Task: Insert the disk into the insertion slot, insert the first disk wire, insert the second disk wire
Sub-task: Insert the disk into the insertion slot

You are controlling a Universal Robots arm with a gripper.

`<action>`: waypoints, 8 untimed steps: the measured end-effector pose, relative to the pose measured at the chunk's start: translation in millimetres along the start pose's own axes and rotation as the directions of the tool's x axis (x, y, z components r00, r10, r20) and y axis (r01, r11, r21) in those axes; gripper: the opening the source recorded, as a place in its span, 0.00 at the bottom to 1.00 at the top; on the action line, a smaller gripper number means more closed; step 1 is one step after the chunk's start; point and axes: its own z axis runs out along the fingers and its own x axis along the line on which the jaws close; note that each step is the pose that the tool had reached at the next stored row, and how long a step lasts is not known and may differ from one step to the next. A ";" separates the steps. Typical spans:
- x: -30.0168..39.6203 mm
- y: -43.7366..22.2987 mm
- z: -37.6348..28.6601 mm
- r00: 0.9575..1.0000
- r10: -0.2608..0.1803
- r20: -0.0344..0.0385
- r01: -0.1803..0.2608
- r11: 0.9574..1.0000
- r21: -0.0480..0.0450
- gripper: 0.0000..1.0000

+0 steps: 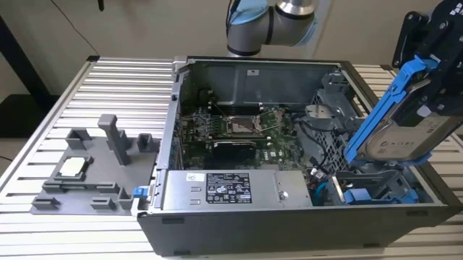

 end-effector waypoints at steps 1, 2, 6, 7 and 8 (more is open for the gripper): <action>0.0 -0.1 1.8 1.000 0.000 0.000 0.000 1.000 0.000 0.33; 0.0 -0.3 3.4 1.000 0.000 0.000 0.000 1.000 0.000 0.33; -0.1 -1.1 10.4 1.000 0.000 0.000 0.000 1.000 0.000 0.33; -0.1 -1.4 12.4 1.000 0.000 0.000 0.000 1.000 0.000 0.33; -0.1 -1.6 14.2 1.000 0.000 0.000 0.000 1.000 0.000 0.33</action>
